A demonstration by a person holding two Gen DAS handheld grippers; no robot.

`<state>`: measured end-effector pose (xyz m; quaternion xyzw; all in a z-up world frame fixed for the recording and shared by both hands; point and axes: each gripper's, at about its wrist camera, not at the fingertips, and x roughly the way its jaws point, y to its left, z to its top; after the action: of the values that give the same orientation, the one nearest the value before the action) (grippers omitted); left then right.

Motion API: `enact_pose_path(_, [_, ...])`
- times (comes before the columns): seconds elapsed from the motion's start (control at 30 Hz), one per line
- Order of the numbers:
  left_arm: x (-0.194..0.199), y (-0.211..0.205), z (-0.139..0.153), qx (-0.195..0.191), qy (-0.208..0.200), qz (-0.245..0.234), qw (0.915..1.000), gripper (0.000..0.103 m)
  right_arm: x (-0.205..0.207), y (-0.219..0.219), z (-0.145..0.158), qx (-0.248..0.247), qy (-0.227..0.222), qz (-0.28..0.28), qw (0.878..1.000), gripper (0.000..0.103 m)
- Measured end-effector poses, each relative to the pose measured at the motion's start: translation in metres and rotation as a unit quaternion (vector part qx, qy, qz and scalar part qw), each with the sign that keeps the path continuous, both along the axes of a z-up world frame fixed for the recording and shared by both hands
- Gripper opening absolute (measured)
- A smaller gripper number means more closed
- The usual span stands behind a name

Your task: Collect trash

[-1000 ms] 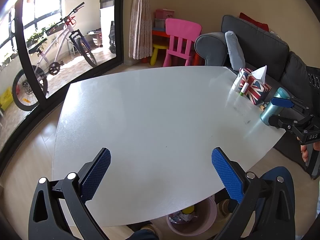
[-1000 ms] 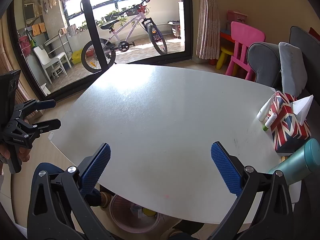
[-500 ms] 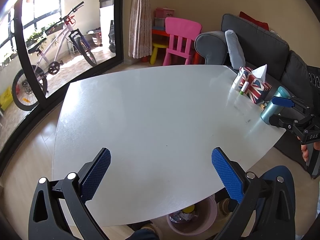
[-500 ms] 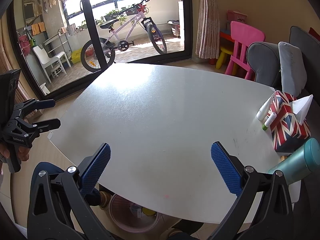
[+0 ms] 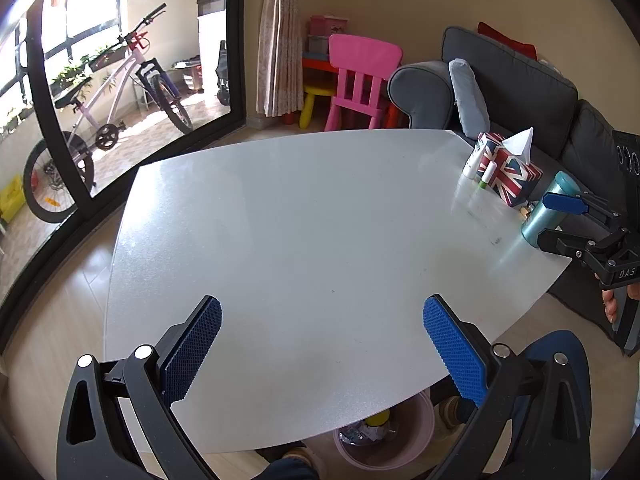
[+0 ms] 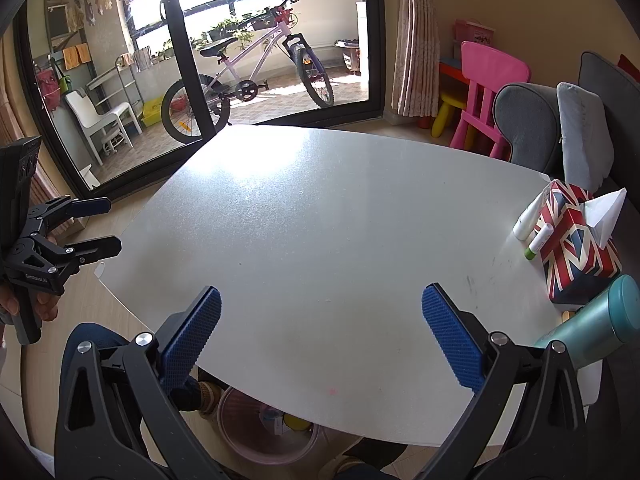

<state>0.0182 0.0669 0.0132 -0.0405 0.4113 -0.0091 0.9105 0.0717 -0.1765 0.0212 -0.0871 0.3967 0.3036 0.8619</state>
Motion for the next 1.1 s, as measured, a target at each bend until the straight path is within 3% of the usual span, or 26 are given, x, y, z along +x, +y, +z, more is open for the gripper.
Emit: enact_pose_path(1.1, [0.0003,-0.0024,-0.0041,-0.003,0.003,-0.006,1.0,0.097,0.0002,-0.0011,-0.0016,0.0,0.001,0.0,1.0,0.099])
